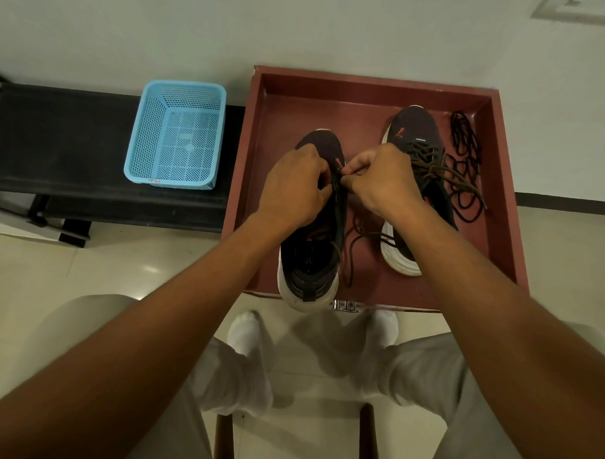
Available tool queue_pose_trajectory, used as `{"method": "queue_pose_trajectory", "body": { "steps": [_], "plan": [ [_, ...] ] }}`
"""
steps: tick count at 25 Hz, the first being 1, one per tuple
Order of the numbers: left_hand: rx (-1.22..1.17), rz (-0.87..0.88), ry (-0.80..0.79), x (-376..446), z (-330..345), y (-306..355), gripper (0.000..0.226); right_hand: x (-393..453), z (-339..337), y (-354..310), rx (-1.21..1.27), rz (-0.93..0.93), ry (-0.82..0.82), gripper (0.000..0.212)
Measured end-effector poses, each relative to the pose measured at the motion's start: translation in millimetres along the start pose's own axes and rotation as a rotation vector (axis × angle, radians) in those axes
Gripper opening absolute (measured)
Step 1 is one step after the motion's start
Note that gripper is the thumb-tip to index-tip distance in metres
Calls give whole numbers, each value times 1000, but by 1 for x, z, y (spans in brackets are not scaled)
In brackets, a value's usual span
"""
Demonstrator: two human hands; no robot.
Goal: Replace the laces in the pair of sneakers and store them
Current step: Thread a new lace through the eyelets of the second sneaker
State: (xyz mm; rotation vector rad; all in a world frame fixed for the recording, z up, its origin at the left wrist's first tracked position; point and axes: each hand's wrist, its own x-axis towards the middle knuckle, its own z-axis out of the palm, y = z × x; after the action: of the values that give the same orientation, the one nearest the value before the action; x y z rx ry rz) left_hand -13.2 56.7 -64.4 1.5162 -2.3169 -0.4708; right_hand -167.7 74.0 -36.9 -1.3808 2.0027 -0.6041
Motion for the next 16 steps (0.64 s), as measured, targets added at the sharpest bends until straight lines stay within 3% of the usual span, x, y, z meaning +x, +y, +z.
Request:
{"method": "queue_pose_trajectory", "body": {
  "steps": [7,16],
  "plan": [
    [61,180,-125,10,-11,-4,16,-1,-5,-3,-70,-37,-57,13],
    [-161,33,-208,17,-48,-20,16,0,-4,-8,-127,-38,-123,30]
  ]
}}
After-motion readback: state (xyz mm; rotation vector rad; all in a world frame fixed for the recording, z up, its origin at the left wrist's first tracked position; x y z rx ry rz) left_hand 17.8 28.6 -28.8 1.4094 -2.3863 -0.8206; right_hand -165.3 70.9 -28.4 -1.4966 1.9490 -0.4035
